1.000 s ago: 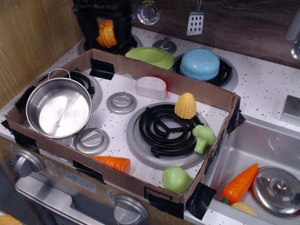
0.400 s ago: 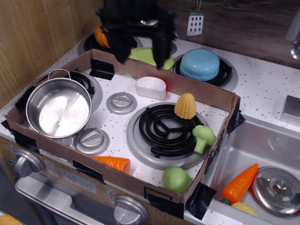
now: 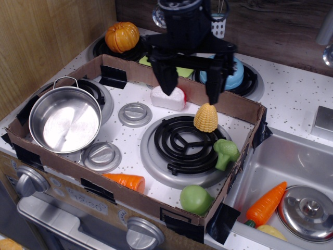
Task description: Put broccoli in pot
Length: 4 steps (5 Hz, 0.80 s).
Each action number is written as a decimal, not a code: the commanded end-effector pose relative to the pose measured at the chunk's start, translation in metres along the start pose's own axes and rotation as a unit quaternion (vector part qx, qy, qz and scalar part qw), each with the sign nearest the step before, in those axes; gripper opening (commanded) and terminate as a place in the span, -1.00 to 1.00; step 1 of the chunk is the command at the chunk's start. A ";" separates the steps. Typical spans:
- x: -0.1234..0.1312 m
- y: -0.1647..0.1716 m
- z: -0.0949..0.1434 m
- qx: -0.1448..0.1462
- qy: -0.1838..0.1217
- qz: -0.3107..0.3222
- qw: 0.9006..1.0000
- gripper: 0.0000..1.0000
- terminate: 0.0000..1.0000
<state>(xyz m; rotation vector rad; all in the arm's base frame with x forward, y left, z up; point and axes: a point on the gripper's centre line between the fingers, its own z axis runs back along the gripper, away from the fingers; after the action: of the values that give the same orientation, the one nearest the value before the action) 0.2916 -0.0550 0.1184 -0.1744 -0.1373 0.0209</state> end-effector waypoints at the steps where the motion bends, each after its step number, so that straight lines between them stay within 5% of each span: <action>1: 0.005 -0.013 -0.006 -0.023 -0.019 -0.009 1.000 1.00 -1.00; 2: 0.006 -0.014 -0.023 -0.016 -0.016 -0.011 1.000 1.00 -1.00; 4: 0.002 -0.019 -0.036 -0.046 -0.018 -0.003 0.999 1.00 -1.00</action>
<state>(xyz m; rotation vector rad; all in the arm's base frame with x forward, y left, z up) 0.2945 -0.0807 0.0783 -0.2722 -0.1476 0.0201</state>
